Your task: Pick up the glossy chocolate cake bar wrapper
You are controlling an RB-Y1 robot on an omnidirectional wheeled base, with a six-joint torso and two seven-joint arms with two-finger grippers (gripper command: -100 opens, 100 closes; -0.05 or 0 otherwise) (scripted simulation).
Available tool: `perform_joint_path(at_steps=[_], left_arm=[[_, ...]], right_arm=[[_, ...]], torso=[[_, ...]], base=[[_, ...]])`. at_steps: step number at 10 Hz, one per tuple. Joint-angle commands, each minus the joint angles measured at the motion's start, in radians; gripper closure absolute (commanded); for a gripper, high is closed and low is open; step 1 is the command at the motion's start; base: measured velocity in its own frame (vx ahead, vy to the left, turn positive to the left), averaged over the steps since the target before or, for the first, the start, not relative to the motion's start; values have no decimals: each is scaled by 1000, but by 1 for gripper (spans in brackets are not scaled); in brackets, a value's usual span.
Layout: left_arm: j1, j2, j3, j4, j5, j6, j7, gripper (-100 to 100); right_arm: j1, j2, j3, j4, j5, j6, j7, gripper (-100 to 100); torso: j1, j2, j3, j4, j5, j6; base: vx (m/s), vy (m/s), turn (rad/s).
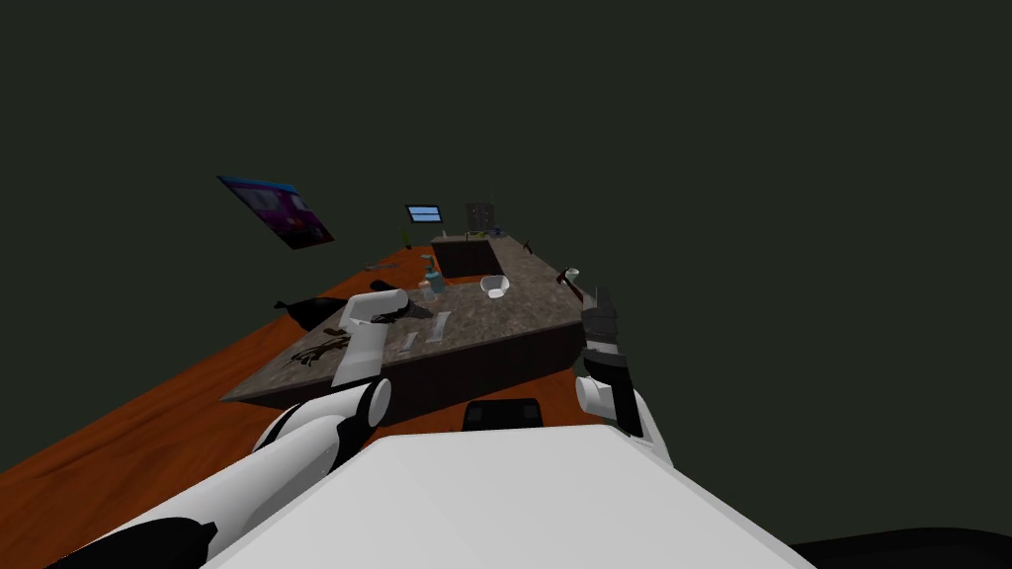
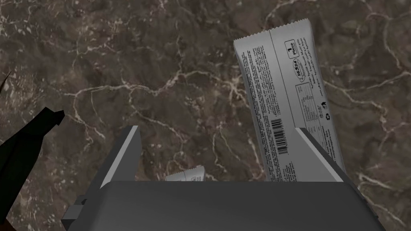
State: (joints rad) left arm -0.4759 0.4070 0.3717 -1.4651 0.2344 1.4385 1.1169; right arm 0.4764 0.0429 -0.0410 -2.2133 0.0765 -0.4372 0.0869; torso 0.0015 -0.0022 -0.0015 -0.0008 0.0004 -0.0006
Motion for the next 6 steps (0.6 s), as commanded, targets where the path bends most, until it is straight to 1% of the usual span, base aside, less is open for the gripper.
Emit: perform_joint_path(at_steps=[1,2,3,4,5,6], left_arm=[[-7,9,9,40,-4,50,26,-100],[-7,9,9,40,-4,76,26,-100],[-14,16,15,76,-10,109,47,-100],[-14,16,15,76,-10,135,47,-100],[-19,22,20,109,-16,167,66,-100],[-19,22,20,109,-16,190,66,-100]], right_arm=[[0,0,0,0,0,0,0,0],[0,0,0,0,0,0,0,0],[0,0,0,0,0,0,0,0],[0,0,0,0,0,0,0,0],[0,0,0,0,0,0,0,0],[0,0,0,0,0,0,0,0]], torso=[[0,0,0,0,0,0],[0,-1,0,0,0,0],[0,0,0,0,0,0],[0,0,0,0,0,0],[0,0,0,0,0,0],[0,0,0,0,0,0]], base=[[57,16,60],[48,12,25],[48,14,48],[37,11,33],[41,13,53],[34,11,29]])
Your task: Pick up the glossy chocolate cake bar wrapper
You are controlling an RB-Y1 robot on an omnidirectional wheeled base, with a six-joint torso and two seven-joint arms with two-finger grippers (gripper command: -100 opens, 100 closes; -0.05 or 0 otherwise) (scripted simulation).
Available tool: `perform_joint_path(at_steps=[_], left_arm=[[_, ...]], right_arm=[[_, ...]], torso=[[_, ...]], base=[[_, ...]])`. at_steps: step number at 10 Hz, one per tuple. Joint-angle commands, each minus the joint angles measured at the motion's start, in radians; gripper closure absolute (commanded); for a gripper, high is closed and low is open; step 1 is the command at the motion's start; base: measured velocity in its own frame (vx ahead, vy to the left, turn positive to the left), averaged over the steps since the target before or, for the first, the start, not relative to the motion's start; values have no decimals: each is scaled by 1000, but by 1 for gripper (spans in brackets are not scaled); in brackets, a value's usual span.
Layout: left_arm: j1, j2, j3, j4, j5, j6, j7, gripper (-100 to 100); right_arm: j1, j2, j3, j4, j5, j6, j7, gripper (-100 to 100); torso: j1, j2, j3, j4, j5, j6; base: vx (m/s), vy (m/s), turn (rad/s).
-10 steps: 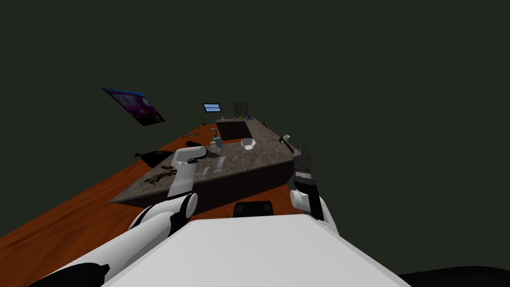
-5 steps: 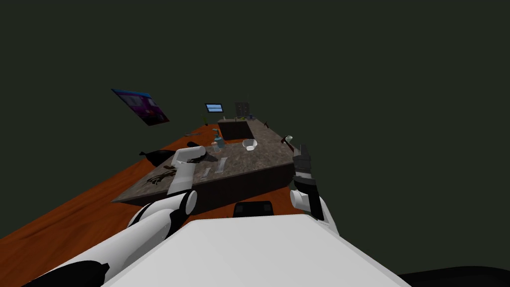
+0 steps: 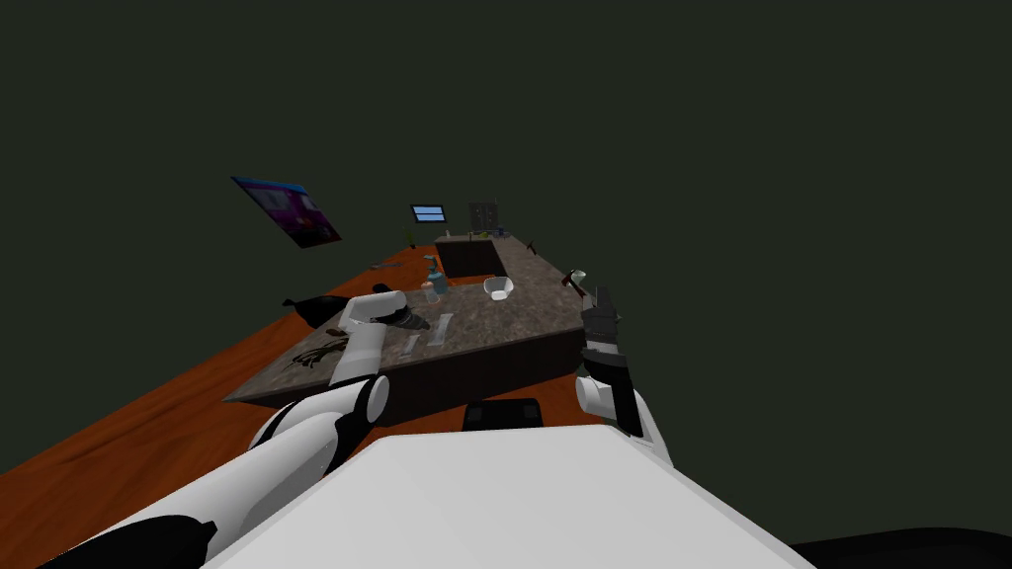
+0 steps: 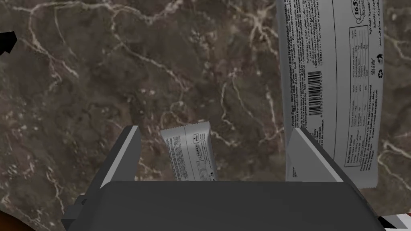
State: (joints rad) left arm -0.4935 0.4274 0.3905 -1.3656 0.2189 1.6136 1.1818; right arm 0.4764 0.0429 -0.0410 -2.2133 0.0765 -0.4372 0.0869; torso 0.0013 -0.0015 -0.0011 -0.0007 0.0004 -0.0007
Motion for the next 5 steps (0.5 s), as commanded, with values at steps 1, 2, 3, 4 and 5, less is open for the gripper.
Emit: perform_joint_path(at_steps=[1,2,3,4,5], left_arm=[[-5,7,6,39,-6,50,18,-100],[-5,7,6,39,-6,61,18,-100],[-7,12,9,67,-11,100,32,-100],[-7,12,9,67,-11,101,32,-100],[-9,16,12,91,-15,137,44,-100]], right_arm=[[0,0,0,0,0,0,0,0],[0,0,0,0,0,0,0,0],[0,0,0,0,0,0,0,0],[0,0,0,0,0,0,0,0],[0,0,0,0,0,0,0,0]], torso=[[0,0,0,0,0,0],[0,-1,0,0,0,0],[0,0,0,0,0,0],[0,0,0,0,0,0],[-1,0,0,0,0,0]], base=[[48,16,56],[41,13,30],[36,8,41],[26,2,22],[34,3,41]])
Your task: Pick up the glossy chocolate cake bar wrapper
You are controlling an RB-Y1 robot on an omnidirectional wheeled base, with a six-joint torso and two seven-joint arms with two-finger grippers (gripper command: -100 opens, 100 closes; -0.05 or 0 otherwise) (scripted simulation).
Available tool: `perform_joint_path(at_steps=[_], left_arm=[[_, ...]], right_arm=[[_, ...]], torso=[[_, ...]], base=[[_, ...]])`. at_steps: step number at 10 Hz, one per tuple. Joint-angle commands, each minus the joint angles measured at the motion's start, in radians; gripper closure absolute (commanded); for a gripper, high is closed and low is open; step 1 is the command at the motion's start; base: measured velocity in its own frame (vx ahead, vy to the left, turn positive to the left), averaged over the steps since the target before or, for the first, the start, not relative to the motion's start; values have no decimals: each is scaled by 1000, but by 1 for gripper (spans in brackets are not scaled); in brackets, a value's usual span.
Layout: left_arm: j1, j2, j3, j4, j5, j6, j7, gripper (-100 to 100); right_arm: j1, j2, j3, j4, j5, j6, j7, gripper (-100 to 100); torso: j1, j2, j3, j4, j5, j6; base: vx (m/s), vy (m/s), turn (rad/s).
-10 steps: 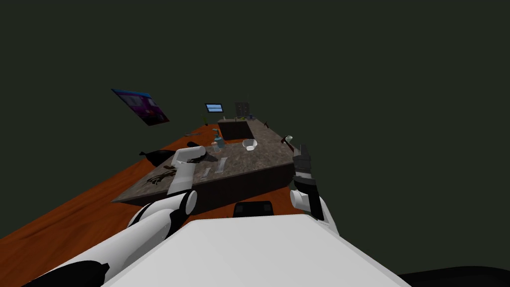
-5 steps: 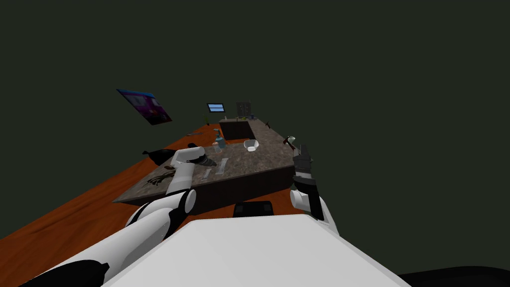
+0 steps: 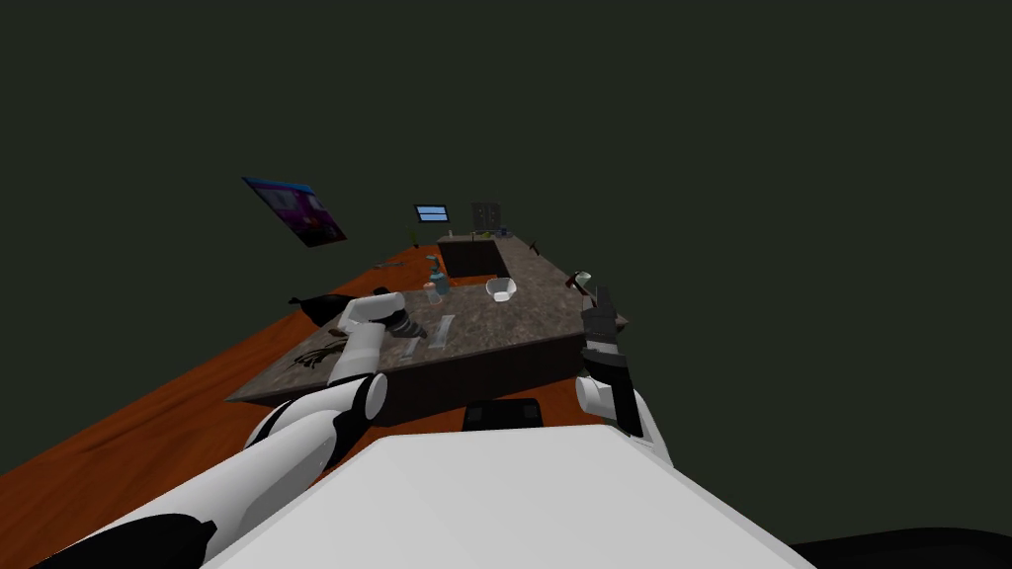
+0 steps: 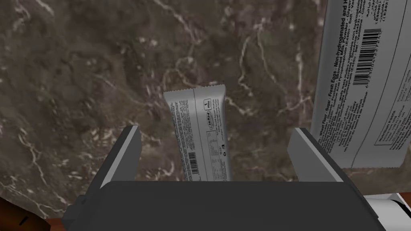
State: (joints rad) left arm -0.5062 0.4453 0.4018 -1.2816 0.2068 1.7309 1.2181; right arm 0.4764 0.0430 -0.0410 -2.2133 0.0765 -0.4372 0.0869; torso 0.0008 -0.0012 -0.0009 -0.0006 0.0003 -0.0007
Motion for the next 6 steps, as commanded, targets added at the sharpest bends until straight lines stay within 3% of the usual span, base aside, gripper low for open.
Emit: perform_joint_path(at_steps=[1,5,6], left_arm=[[3,2,3,28,-7,50,18,-100],[5,6,7,72,-16,111,36,-100],[-3,9,6,80,-15,89,30,-100]], right_arm=[[0,0,0,0,0,0,0,0],[0,0,0,0,0,0,0,0],[0,0,0,0,0,0,0,0]], torso=[[0,0,0,0,0,0],[-1,1,1,0,0,0],[-1,1,1,0,0,0]], base=[[52,8,62],[22,-2,34],[4,-5,13]])
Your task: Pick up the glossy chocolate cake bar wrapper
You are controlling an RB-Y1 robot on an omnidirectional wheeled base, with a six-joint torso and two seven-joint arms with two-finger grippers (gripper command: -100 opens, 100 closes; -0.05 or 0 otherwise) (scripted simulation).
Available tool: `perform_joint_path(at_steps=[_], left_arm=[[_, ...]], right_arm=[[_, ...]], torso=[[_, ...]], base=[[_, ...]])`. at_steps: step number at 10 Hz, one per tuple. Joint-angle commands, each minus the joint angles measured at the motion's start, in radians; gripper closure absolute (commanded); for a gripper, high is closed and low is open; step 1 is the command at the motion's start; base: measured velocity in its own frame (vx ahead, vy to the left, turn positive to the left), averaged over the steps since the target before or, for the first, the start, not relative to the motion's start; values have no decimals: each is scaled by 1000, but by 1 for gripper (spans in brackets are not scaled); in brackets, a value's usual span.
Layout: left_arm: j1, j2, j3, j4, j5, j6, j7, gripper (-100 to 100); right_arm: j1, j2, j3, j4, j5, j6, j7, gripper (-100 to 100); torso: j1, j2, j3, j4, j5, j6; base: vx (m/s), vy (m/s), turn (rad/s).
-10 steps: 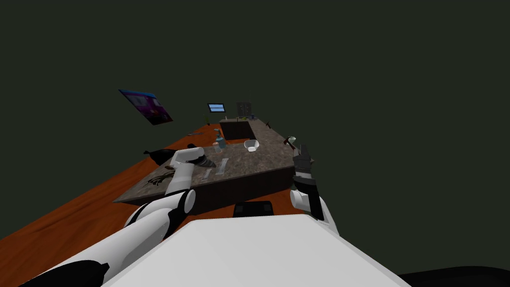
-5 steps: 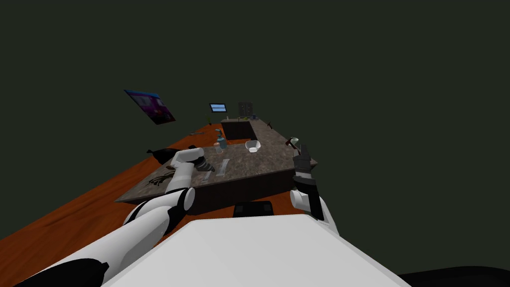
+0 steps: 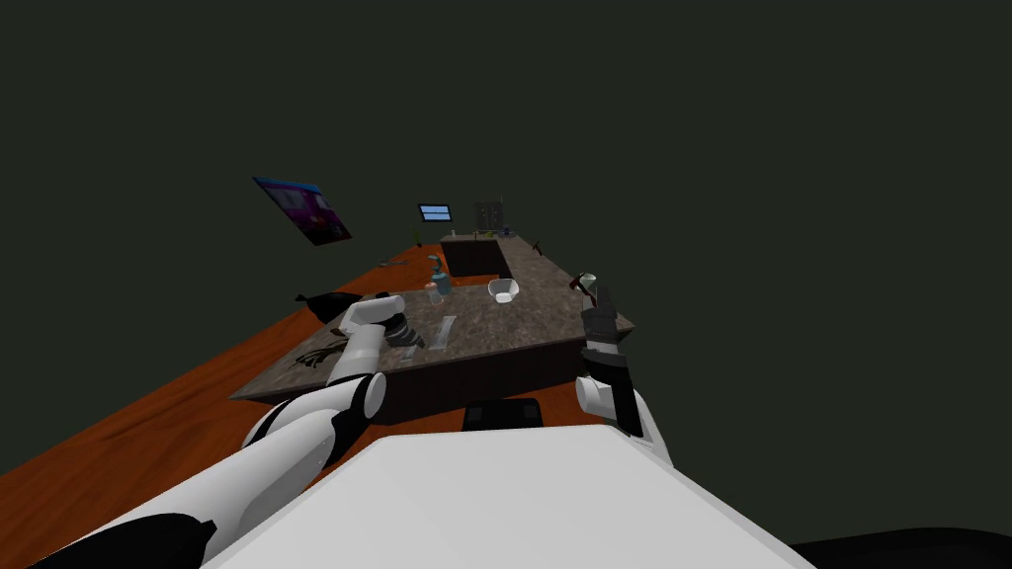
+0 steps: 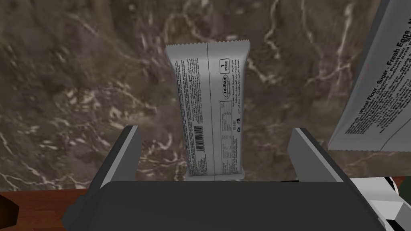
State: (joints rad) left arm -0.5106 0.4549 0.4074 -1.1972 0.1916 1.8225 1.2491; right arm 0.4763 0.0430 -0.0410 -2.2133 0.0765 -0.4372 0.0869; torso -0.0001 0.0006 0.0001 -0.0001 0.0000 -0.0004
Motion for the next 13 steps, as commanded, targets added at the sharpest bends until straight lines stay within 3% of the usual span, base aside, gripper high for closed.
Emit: perform_joint_path(at_steps=[1,2,5,7,8,12,13], left_arm=[[0,0,0,0,0,0,0,0],[9,7,10,27,2,-29,-14,-100],[26,23,29,83,6,-87,-41,-100],[24,24,29,82,6,-84,-40,-100],[24,25,30,83,6,-87,-42,100],[24,25,30,83,6,-86,-41,100],[24,24,30,83,6,-86,-41,0]], right_arm=[[0,0,0,0,0,0,0,0],[0,0,0,0,0,0,0,0],[0,0,0,0,0,0,0,0],[0,0,0,0,0,0,0,0],[0,0,0,0,0,0,0,0],[0,0,0,0,0,0,0,0],[0,0,0,0,0,0,0,0]], torso=[[0,0,0,0,0,0],[0,0,0,0,0,0],[-1,1,0,0,0,0],[-1,0,0,0,0,0],[0,0,0,-1,1,0],[2,-1,-1,-1,1,0],[2,-1,-1,-1,1,0]], base=[[0,0,0],[-2,-12,-17],[0,-32,-21],[1,-20,-4],[0,0,0],[0,0,0],[0,0,0]])
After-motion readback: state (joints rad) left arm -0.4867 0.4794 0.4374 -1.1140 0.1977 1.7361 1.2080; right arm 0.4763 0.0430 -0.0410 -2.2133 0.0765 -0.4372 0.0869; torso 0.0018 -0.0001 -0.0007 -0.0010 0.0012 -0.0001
